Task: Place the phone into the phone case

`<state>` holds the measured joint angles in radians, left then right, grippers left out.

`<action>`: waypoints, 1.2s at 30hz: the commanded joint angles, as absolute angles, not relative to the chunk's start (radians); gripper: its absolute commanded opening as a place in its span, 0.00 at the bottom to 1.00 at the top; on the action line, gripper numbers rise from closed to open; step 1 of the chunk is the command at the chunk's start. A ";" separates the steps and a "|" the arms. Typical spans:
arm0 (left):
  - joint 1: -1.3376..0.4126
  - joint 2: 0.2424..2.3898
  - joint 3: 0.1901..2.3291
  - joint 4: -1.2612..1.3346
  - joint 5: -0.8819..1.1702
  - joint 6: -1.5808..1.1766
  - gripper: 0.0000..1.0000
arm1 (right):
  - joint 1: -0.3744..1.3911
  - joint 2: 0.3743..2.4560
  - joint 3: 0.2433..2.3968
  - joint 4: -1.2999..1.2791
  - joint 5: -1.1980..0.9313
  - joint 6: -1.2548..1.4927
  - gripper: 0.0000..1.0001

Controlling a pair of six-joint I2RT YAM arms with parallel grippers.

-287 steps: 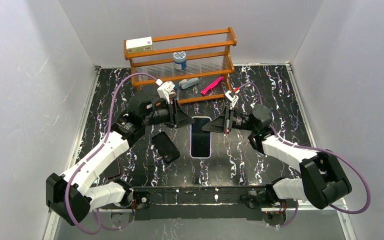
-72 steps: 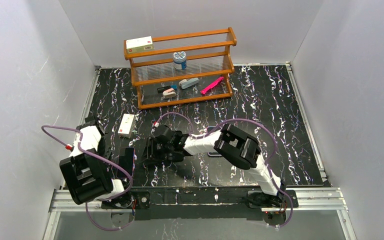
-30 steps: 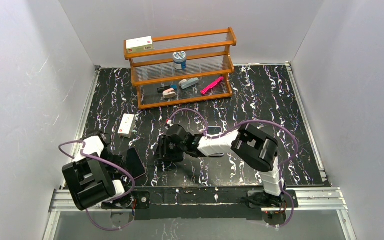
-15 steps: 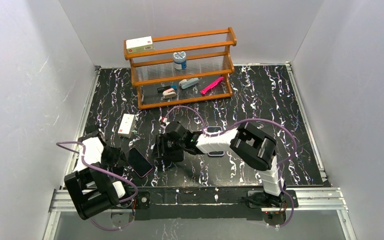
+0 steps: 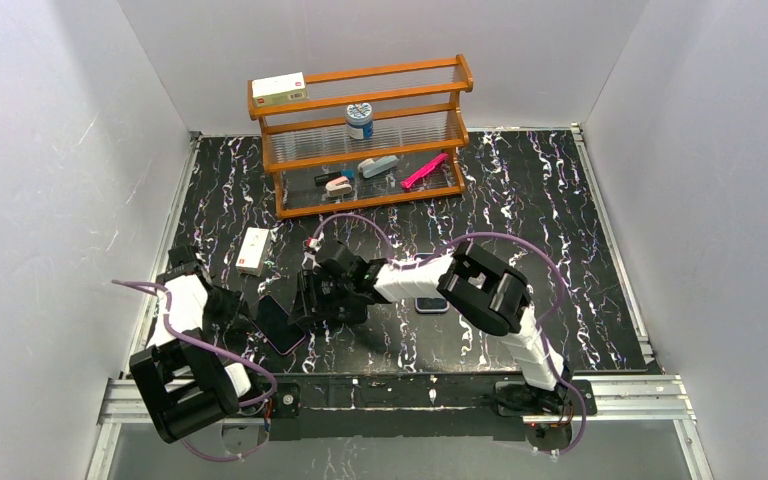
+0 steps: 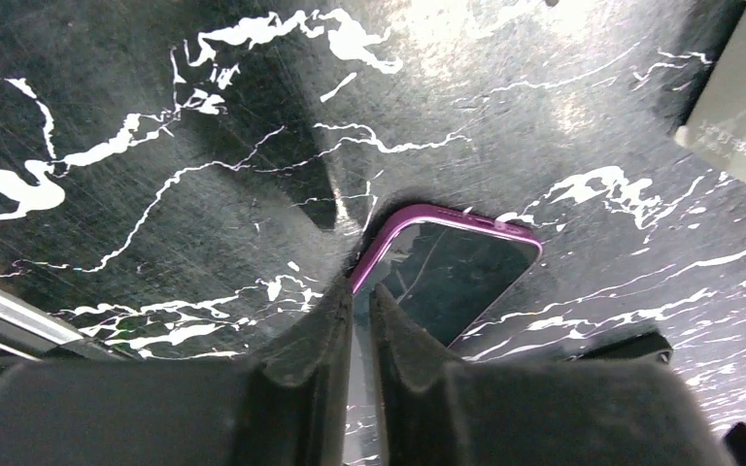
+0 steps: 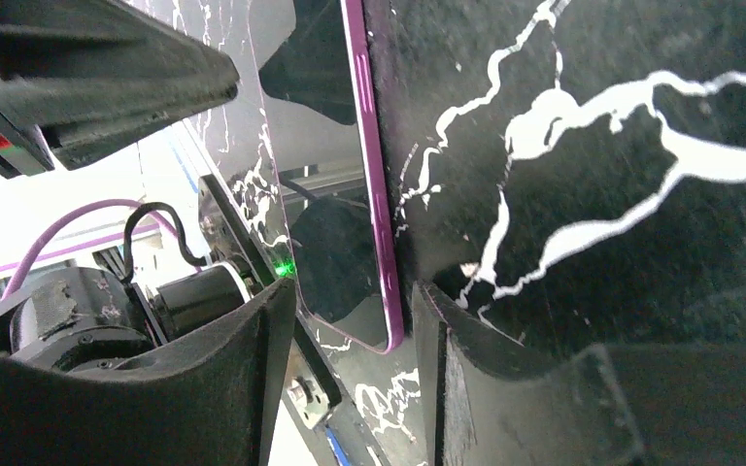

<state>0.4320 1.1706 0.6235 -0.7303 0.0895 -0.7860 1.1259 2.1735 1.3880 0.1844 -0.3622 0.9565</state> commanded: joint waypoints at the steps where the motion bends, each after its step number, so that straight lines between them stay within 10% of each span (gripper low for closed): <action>1: 0.428 1.165 0.621 -0.788 0.019 -0.764 0.06 | 1.126 2.233 1.500 0.107 -0.367 0.890 0.57; 36: 0.413 1.227 0.450 -0.589 0.376 -0.868 0.00 | 1.061 2.237 1.570 0.025 -0.328 0.720 0.72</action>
